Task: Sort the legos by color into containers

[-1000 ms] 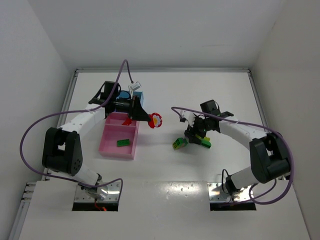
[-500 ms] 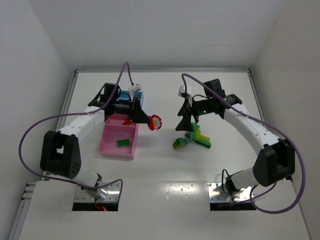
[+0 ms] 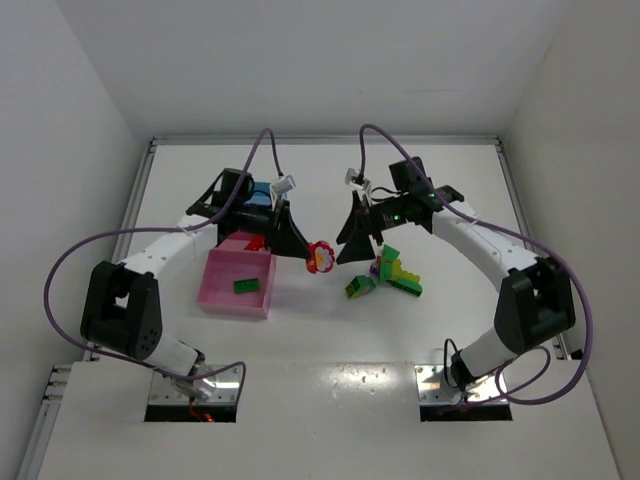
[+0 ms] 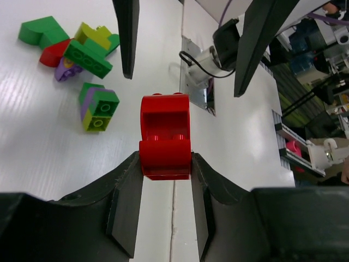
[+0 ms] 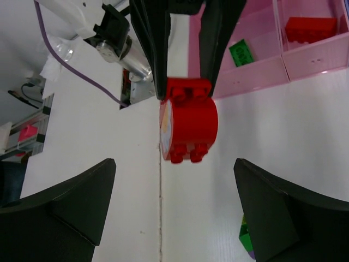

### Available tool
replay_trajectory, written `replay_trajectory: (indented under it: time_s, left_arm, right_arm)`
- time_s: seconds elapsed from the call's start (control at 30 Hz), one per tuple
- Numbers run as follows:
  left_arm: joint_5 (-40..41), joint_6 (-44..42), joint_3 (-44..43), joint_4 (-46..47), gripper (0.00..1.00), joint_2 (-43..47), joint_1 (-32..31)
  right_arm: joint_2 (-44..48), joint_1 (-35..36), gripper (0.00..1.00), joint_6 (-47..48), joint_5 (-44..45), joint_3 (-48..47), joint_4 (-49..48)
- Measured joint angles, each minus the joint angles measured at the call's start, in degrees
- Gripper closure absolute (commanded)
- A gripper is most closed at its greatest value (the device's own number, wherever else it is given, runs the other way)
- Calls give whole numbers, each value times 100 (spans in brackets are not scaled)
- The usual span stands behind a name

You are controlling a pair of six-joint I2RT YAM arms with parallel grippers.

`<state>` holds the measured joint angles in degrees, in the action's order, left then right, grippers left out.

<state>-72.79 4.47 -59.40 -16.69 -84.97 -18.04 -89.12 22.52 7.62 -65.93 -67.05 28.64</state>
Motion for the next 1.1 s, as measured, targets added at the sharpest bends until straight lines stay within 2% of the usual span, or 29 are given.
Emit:
replay_trajectory:
  time_s: [0.13,0.47,0.57,0.6,0.63,0.7,0.73,0.8,1.0,1.1]
  left_arm:
    - [-15,-2,-13,-4,72,-46,-129]
    - [-33,-37,-131,-59,72,-129,-195]
    - [-52,-44,-131,-85,72,-129,-219]
    - [-52,-57,-131,-87,72,-129,-225]
    - [-68,-61,-133,-94,72,-129,-227]
    - [-85,-68,-133,-111,75,-129,-229]
    - [-68,-90,-133,-111,77,-127,-229]
    - [11,-127,-133,-111,80,-103,-229]
    - [503,-168,232,-57,83,516,-127]
    - [820,-190,428,-85,84,999,328]
  right_arm:
    - [-55,160,10,-214,-81,-85,-225]
    - [-221,442,34,-404,-50,-94,-470]
    - [-271,466,52,-400,17,-94,-522]
    - [-284,466,52,-413,37,-94,-538]
    - [-293,470,58,-413,96,-94,-562]
    - [-306,474,65,-356,168,-103,-560]
    - [-313,474,77,-321,197,-111,-529]
    - [-328,472,84,-249,256,-133,-446]
    - [-286,455,86,50,284,-151,-269]
    - [-173,282,88,210,299,-151,-9]
